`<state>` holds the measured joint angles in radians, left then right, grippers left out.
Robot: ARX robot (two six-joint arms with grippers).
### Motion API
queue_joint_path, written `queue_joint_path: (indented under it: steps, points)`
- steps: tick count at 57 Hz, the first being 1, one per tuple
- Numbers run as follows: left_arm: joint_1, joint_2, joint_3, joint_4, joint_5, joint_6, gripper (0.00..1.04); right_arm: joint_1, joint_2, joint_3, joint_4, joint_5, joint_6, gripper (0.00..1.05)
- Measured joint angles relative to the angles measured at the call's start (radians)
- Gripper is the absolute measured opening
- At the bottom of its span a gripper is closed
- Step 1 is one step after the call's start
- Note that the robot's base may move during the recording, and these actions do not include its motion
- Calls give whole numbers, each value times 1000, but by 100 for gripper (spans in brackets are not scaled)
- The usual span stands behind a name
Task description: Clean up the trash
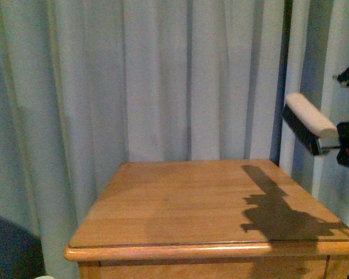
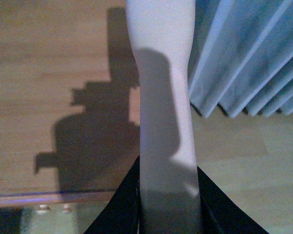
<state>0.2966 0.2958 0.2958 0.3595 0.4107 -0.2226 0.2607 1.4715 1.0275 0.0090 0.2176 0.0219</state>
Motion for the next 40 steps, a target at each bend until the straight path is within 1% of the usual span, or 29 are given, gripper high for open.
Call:
queue_joint_path:
  steps: [7, 10, 16, 30, 34, 37, 40]
  points:
    - [0, 0, 0, 0, 0, 0, 27, 41, -156, -90, 55, 43, -43, 20]
    - [0, 0, 0, 0, 0, 0, 27, 72, -254, -150, 82, 84, -62, 20]
    - [0, 0, 0, 0, 0, 0, 27, 121, -391, -226, 86, 135, -71, 20]
    - [0, 0, 0, 0, 0, 0, 27, 239, -665, -337, 45, 267, -68, 20]
    - [0, 0, 0, 0, 0, 0, 27, 269, -733, -354, 11, 294, -59, 20]
    - [0, 0, 0, 0, 0, 0, 27, 298, -784, -373, 3, 338, -63, 20]
    - [0, 0, 0, 0, 0, 0, 27, 311, -812, -381, -10, 352, -63, 20]
